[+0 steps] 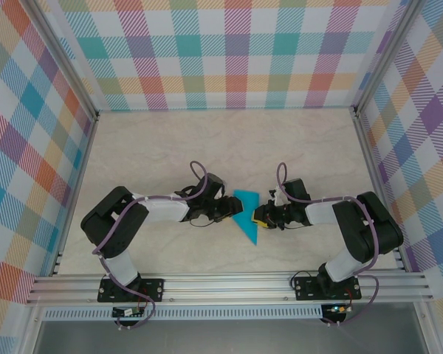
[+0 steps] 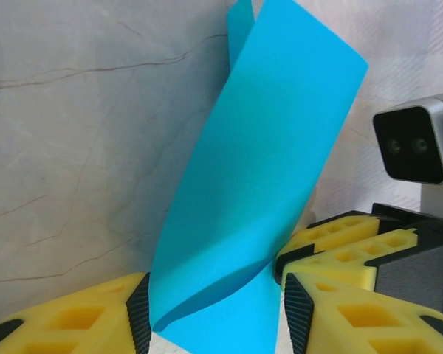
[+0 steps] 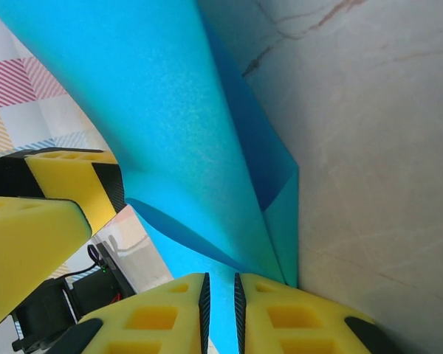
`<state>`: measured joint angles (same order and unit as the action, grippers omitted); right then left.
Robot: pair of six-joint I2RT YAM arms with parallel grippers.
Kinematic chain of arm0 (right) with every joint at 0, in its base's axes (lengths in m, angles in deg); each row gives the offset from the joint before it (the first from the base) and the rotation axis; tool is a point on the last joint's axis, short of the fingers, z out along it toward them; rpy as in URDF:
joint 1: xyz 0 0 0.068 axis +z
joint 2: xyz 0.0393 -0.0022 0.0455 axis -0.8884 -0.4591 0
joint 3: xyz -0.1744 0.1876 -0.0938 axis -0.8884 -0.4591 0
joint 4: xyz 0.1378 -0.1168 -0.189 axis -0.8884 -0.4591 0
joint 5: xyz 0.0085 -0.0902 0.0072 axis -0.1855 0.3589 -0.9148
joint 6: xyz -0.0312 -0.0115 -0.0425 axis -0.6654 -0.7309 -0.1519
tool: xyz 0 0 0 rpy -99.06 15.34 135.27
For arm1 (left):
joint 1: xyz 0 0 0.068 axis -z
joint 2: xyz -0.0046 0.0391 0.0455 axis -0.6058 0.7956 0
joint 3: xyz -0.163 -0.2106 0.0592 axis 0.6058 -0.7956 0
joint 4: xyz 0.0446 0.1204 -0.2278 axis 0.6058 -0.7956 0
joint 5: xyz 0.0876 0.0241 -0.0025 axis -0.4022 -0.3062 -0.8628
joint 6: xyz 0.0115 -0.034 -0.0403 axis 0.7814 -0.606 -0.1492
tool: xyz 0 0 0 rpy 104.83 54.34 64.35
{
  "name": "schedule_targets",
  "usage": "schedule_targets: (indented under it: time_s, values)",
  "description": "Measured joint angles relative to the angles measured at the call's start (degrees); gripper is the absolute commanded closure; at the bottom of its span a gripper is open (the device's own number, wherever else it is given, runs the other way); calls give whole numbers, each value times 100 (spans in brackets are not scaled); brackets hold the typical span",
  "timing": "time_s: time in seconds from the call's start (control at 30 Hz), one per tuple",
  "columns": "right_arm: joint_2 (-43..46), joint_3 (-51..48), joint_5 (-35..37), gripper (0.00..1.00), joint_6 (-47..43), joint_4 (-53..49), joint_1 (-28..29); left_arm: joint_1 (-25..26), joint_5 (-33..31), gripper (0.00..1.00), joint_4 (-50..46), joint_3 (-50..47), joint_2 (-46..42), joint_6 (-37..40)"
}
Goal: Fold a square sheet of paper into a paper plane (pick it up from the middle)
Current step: Fold the wing for the fifth time at the center of the table.
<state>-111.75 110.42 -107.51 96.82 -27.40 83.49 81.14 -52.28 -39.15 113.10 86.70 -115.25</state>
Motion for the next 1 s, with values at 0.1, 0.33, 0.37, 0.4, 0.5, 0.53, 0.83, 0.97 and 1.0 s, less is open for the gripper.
schedule_targets:
  time_s: [0.1,0.33,0.37,0.4,0.5,0.53,0.83,0.97,1.0]
  values:
    - [-11,-2,-31,81,0,4,-22,0,24,56,107,0,0,-9]
    - [-61,0,-116,81,-2,28,-70,0,203,56,404,11,28,-15]
    - [-70,0,-131,81,-2,31,-76,0,243,56,459,13,46,-13]
    - [-90,0,-168,82,-4,37,-96,0,289,58,511,22,76,-13]
    - [-118,0,-234,82,-4,52,-127,-13,422,63,597,83,201,2]
    - [-127,2,-251,82,-4,57,-133,-15,461,67,632,118,260,11]
    - [-140,101,-254,81,-44,-118,-136,-101,356,97,501,275,424,101]
    - [-173,201,-264,81,-46,-258,-136,-127,7,99,264,181,225,114]
    - [-195,243,-264,81,-48,-299,-136,-131,-79,99,192,157,142,114]
